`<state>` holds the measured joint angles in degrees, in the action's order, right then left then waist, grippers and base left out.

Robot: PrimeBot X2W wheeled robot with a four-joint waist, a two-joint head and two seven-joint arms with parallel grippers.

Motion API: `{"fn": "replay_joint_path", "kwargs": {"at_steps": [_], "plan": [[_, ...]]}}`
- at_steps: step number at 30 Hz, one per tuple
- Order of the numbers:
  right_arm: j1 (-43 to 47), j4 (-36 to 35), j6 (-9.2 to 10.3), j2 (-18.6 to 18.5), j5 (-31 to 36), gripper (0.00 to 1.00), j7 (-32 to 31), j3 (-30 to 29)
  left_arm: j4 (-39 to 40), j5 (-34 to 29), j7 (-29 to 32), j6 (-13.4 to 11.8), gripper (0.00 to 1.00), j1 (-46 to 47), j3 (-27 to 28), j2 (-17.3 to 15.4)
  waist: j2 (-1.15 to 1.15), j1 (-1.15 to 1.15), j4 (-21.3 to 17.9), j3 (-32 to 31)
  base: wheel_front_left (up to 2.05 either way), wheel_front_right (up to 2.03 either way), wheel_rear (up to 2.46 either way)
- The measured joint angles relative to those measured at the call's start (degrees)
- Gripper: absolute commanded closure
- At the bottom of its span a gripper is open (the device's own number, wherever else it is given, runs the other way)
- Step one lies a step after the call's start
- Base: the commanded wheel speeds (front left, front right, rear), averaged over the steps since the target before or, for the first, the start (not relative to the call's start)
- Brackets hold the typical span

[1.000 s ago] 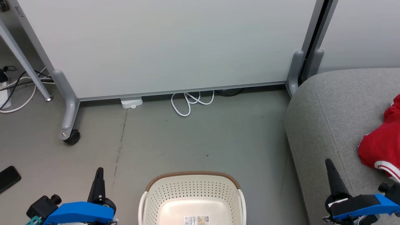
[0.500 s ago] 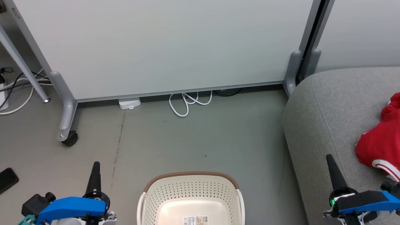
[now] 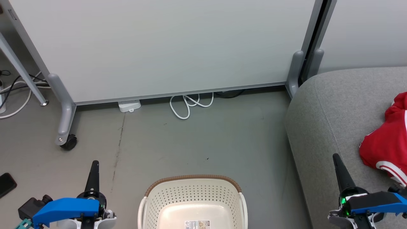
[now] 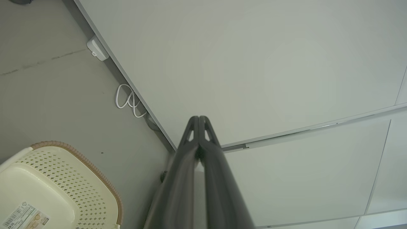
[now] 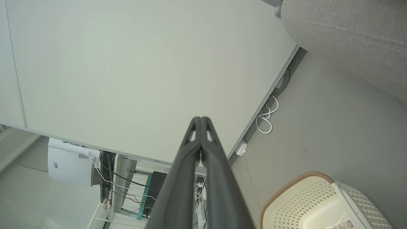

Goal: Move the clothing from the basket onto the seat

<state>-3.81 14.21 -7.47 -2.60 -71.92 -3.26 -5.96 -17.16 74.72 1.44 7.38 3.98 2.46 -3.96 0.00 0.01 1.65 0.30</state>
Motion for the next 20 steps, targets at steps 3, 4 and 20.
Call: {"fn": "replay_joint_path", "kwargs": {"at_steps": [3,4,20], "plan": [[-0.1,0.0,0.0,0.0,-1.6,1.0,-0.2,0.0,0.2,1.4,0.3,0.0,1.0,0.1,0.3,0.1,0.0,0.0,-0.1,0.0,0.0,0.0,0.0],[-0.1,0.0,0.0,0.0,-2.2,1.0,-0.3,0.0,0.3,1.8,0.5,0.0,1.0,0.2,0.4,0.1,0.0,-0.01,-0.1,0.0,0.0,0.0,0.0],[-1.0,-0.1,0.0,0.0,-9.8,1.0,-1.5,-0.2,1.5,8.5,2.5,0.0,1.0,0.9,2.0,0.5,0.0,-0.01,-0.7,-0.1,0.0,0.0,0.0]]}}
